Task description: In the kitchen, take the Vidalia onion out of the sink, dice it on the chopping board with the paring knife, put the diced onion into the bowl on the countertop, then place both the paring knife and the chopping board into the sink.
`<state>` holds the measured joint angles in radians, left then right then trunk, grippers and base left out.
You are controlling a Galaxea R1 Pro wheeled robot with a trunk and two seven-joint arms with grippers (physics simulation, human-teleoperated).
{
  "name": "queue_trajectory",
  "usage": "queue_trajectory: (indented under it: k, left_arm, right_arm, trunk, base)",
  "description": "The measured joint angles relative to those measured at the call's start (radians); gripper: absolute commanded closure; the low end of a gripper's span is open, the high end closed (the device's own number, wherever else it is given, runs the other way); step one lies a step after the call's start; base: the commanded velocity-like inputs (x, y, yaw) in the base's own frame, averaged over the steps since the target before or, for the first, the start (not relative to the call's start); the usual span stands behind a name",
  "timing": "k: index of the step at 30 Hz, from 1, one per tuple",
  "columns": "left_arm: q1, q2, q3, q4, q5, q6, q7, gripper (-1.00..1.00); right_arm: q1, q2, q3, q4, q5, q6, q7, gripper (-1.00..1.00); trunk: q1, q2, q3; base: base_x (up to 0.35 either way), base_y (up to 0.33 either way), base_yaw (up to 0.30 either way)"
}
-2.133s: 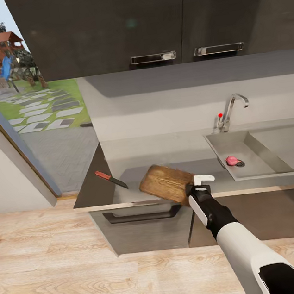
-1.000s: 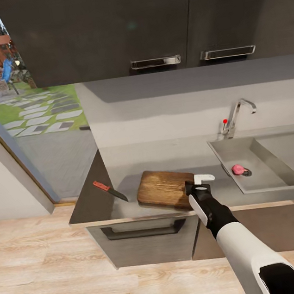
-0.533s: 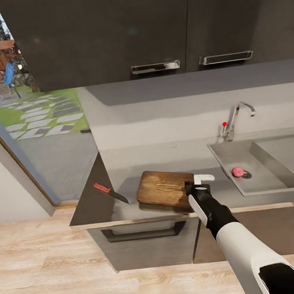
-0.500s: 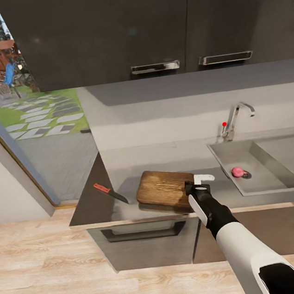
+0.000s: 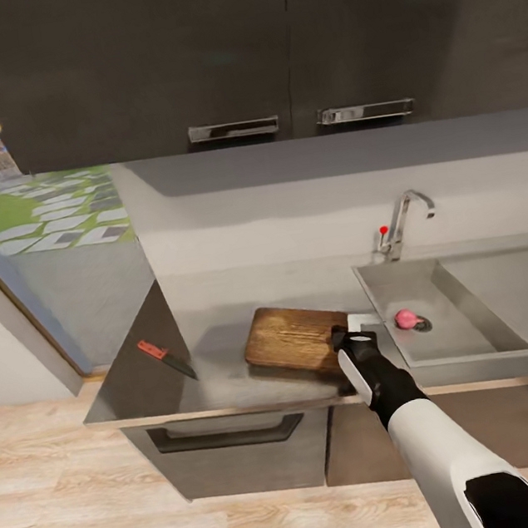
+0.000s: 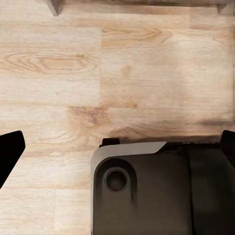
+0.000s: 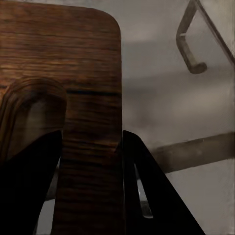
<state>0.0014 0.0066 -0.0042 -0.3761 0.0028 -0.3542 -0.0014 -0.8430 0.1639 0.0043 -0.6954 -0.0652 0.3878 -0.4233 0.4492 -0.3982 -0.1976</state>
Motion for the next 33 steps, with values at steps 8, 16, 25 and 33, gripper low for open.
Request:
queue_trajectory:
  k: [8, 16, 25, 33]
  left_arm:
    - [0.0, 0.001, 0.0, 0.0, 0.0, 0.0, -0.001, -1.0]
    - [0.0, 0.0, 0.0, 0.0, 0.0, 0.0, 0.0, -1.0]
    - [0.0, 0.0, 0.0, 0.003, 0.0, 0.0, -0.001, -1.0]
    - [0.0, 0.0, 0.0, 0.003, 0.0, 0.0, -0.001, -1.0]
  right_arm:
    - [0.0, 0.001, 0.002, 0.007, 0.0, 0.0, 0.002, 1.0]
    - [0.0, 0.0, 0.003, 0.009, -0.004, -0.001, 0.043, 1.0]
    - [0.0, -0.006, 0.004, 0.004, 0.005, 0.003, 0.118, 1.0]
    - [0.0, -0.006, 0.004, 0.003, 0.008, 0.002, 0.119, 1.0]
  trunk:
    - [0.0, 0.0, 0.0]
    - [0.0, 0.0, 0.0]
    - [0.0, 0.0, 0.0]
    - [0.0, 0.0, 0.0]
  base:
    - [0.119, -0.172, 0.0]
    - [0.013, -0.013, 0.0]
    - [0.0, 0.0, 0.0]
    - [0.0, 0.0, 0.0]
